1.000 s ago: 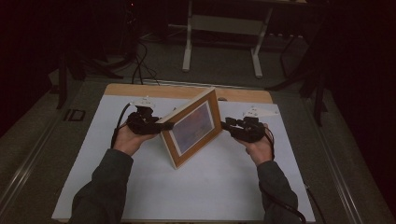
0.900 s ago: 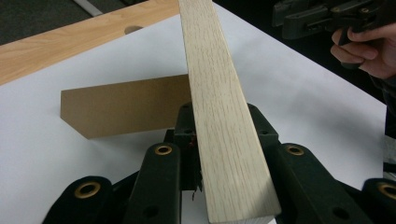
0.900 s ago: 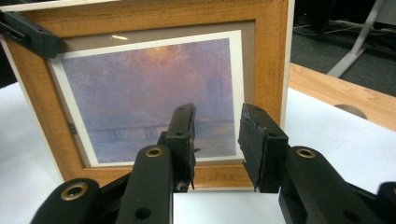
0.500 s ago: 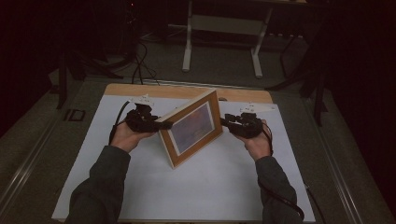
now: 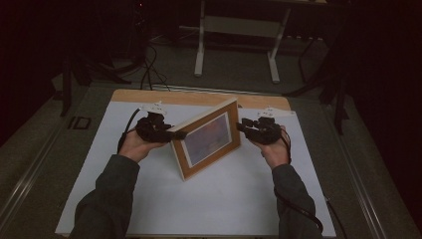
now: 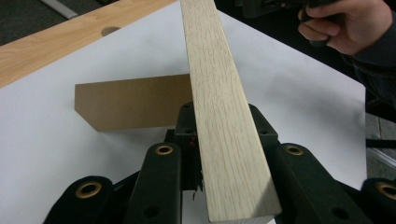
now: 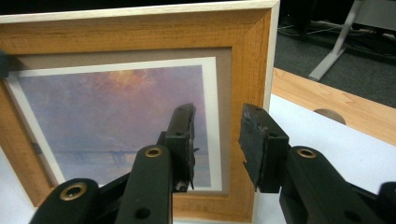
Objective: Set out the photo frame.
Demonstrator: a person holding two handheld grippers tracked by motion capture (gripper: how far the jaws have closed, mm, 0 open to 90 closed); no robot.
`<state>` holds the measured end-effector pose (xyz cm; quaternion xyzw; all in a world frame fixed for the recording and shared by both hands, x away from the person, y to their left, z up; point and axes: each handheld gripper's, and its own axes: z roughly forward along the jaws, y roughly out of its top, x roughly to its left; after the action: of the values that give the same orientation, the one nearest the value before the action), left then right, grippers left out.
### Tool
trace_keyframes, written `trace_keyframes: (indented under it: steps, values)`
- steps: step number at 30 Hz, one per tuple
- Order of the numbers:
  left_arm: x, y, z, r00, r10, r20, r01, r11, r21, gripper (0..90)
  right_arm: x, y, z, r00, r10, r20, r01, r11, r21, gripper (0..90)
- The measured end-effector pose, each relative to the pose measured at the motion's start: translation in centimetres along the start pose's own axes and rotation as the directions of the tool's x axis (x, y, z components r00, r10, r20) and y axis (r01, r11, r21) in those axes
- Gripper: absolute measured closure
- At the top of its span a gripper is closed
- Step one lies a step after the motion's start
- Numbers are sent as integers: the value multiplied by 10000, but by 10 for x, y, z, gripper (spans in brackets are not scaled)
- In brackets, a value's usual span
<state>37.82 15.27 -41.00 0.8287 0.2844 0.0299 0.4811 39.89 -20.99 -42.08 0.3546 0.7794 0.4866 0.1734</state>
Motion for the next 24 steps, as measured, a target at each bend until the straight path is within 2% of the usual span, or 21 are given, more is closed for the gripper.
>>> trace_keyframes:
  steps: [5, 10, 14, 15, 18, 20, 21, 23, 24]
  values:
    - [-1, 0, 0, 9989, 305, 354, -308, 9995, 86, 732, -2, 0, -1, 9998, -85, 196, 83, 9999, 100, 630]
    - [1, -2, -1, 9982, 266, 541, -269, 9996, 48, 731, -6, -1, -1, 9995, -28, 305, 24, 9999, 109, 592]
    - [-1, -3, 0, 9997, 89, 223, -88, 9999, -75, 715, -8, -1, 1, 9991, 60, 410, -65, 9999, 122, 551]
    - [-2, -4, 0, 10000, 13, -15, -13, 10000, -88, 681, -9, -1, 3, 9991, 84, 417, -89, 9999, 131, 544]
    - [-5, -8, -2, 9995, -76, -290, 70, 9997, -217, 628, -9, 1, 6, 9991, 54, 419, -63, 9998, 213, 525]
    - [-5, -8, -2, 9995, -76, -290, 70, 9997, -217, 610, -9, 1, 7, 9991, 45, 410, -55, 9997, 237, 525]
    - [-9, -12, -7, 9980, -176, -612, 148, 9989, -449, 586, -9, 3, 10, 9994, 24, 347, -34, 9995, 304, 498]
    - [-14, -14, -8, 9960, -112, -887, 77, 9992, -396, 576, -10, 5, 14, 9997, 33, 238, -42, 9993, 383, 473]
    - [-14, -14, -8, 9960, -112, -887, 77, 9992, -396, 561, -10, 5, 14, 9997, 33, 238, -42, 9993, 383, 473]
